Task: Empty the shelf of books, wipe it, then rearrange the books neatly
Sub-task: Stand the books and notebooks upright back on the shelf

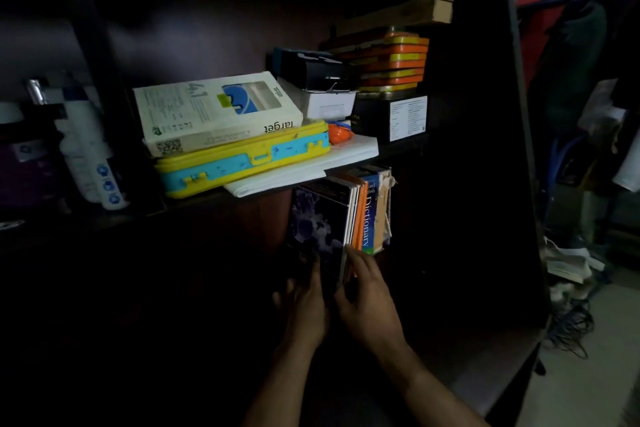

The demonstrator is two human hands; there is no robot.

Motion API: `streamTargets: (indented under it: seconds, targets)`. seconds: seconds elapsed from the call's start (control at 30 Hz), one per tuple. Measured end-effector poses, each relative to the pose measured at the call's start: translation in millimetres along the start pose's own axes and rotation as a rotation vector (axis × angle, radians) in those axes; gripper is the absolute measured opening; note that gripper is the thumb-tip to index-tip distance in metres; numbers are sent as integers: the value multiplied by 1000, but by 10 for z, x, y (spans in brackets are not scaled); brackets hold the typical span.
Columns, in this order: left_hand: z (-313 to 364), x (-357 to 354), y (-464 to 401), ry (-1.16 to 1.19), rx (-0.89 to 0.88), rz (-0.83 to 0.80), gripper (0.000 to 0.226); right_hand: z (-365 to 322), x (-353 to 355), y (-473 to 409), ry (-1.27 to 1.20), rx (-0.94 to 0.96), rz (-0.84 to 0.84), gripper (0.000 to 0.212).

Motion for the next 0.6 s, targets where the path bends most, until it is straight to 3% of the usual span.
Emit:
streamTargets:
  seconds: [0.1, 0.2, 0.33, 0.47, 0.6]
  targets:
    - [177, 72, -3, 305, -219, 176, 76, -22, 17, 17, -25, -2, -21, 73]
    - [213, 171, 6, 383, -244, 275, 56, -18, 57, 0, -54, -22, 14, 80]
    - [161, 116, -7, 337, -233, 249, 48, 46, -28, -51, -16, -89, -66, 91]
    - [218, 44, -5, 485, -284, 133, 75, 86, -53, -58, -31, -121, -137, 93]
    - [241, -96, -23, 386, -349, 2, 89, 75, -20, -39, -56, -114, -149, 92]
Point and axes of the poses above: each hand's wrist, its own y-axis away from the middle knuckle, its own x-axis out of the back of the hand, z = x × y, the point moved 7 cm from there along -y, towards the middle knuckle, and after that the axes turned 13 degrees about -x, right-handed, at the moved point
